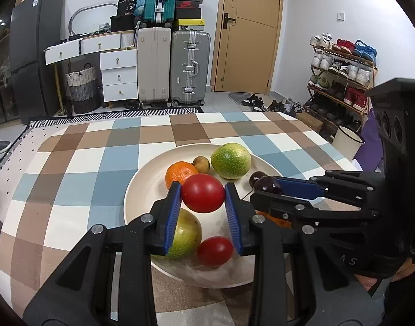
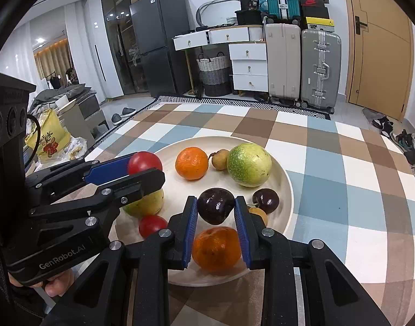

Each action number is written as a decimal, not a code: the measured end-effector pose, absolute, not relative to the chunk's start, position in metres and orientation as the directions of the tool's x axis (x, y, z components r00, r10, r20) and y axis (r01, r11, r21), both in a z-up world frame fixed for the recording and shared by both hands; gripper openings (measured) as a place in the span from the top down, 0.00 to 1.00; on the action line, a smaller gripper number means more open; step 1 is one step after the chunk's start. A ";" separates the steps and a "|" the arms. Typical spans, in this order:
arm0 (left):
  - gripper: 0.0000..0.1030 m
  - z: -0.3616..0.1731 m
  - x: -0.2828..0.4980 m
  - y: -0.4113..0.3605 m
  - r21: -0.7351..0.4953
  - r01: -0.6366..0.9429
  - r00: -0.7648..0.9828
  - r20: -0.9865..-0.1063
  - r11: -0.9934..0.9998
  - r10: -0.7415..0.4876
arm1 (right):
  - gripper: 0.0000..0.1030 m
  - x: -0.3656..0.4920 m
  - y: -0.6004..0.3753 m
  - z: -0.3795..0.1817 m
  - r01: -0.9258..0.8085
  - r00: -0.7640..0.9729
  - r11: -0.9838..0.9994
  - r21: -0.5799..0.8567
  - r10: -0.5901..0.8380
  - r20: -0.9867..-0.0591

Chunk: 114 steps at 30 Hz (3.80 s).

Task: Organize fruits

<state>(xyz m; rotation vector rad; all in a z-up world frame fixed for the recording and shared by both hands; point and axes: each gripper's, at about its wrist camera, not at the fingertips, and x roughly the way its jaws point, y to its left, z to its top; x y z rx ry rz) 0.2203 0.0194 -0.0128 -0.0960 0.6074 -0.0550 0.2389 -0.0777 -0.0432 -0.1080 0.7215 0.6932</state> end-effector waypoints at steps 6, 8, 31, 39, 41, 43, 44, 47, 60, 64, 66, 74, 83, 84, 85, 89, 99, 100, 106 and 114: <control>0.71 -0.015 0.221 0.022 -0.122 0.017 0.823 -0.561 0.992 -0.083 | 0.72 0.240 -0.079 -0.042 -0.609 0.551 0.781 0.135 0.540 -0.636; 0.71 -0.013 0.218 0.022 -0.118 0.015 0.827 -0.557 0.993 -0.079 | 0.70 0.240 -0.081 -0.041 -0.609 0.554 0.782 0.133 0.540 -0.634; 0.01 0.008 0.153 0.041 -0.135 -0.032 0.894 -0.448 0.990 -0.032 | 0.01 0.208 -0.124 -0.025 -0.618 0.596 0.775 0.133 0.572 -0.564; 0.01 0.007 0.127 0.040 -0.126 -0.046 0.903 -0.429 0.991 -0.013 | 0.01 0.181 -0.142 -0.023 -0.650 0.617 0.750 0.120 0.614 -0.492; 0.01 0.007 0.120 0.039 -0.133 -0.042 0.905 -0.426 0.990 -0.019 | 0.01 0.175 -0.146 -0.021 -0.658 0.622 0.744 0.120 0.625 -0.471; 0.01 0.006 0.116 0.038 -0.132 -0.040 0.905 -0.424 0.990 -0.020 | 0.01 0.171 -0.149 -0.019 -0.671 0.616 0.730 0.127 0.645 -0.453; 0.01 0.006 0.114 0.038 -0.130 -0.041 0.907 -0.422 0.991 -0.018 | 0.01 0.168 -0.151 -0.019 -0.676 0.616 0.726 0.127 0.651 -0.444; 0.01 0.005 0.109 0.036 -0.124 -0.037 0.910 -0.413 0.992 -0.018 | 0.01 0.161 -0.152 -0.018 -0.689 0.613 0.715 0.115 0.661 -0.433; 0.01 0.002 0.109 0.034 -0.126 -0.028 0.907 -0.420 0.992 -0.028 | 0.00 0.152 -0.153 -0.021 -0.693 0.626 0.715 0.090 0.659 -0.417; 0.01 0.002 0.110 0.035 -0.124 -0.030 0.906 -0.422 0.992 -0.025 | 0.00 0.151 -0.153 -0.020 -0.690 0.630 0.718 0.087 0.656 -0.415; 0.01 0.002 0.110 0.035 -0.121 -0.031 0.906 -0.423 0.992 -0.024 | 0.00 0.150 -0.155 -0.020 -0.687 0.633 0.721 0.090 0.656 -0.411; 0.01 0.002 0.111 0.031 -0.096 -0.025 0.906 -0.423 0.995 -0.018 | 0.00 0.152 -0.156 -0.020 -0.682 0.632 0.724 0.104 0.655 -0.416; 0.01 0.001 0.111 0.031 -0.093 -0.024 0.906 -0.422 0.995 -0.017 | 0.00 0.152 -0.156 -0.020 -0.683 0.632 0.724 0.101 0.654 -0.416; 0.01 0.001 0.111 0.031 -0.091 -0.024 0.906 -0.422 0.996 -0.017 | 0.00 0.152 -0.156 -0.020 -0.683 0.631 0.723 0.101 0.655 -0.416; 0.01 0.001 0.111 0.030 -0.092 -0.024 0.906 -0.422 0.996 -0.017 | 0.00 0.152 -0.156 -0.020 -0.683 0.632 0.724 0.101 0.654 -0.416; 0.01 0.001 0.111 0.030 -0.093 -0.024 0.906 -0.422 0.995 -0.017 | 0.00 0.152 -0.156 -0.020 -0.683 0.632 0.724 0.100 0.654 -0.415; 0.01 0.001 0.111 0.030 -0.092 -0.024 0.906 -0.422 0.996 -0.017 | 0.00 0.152 -0.156 -0.020 -0.683 0.631 0.723 0.100 0.654 -0.416; 0.01 0.001 0.111 0.030 -0.092 -0.023 0.906 -0.422 0.996 -0.018 | 0.00 0.152 -0.156 -0.020 -0.683 0.632 0.723 0.100 0.654 -0.416; 0.01 0.001 0.111 0.030 -0.092 -0.024 0.906 -0.422 0.995 -0.017 | 0.00 0.152 -0.156 -0.020 -0.683 0.632 0.724 0.101 0.654 -0.416; 0.01 0.001 0.111 0.030 -0.091 -0.024 0.906 -0.422 0.996 -0.017 | 0.00 0.152 -0.156 -0.019 -0.683 0.632 0.724 0.100 0.654 -0.416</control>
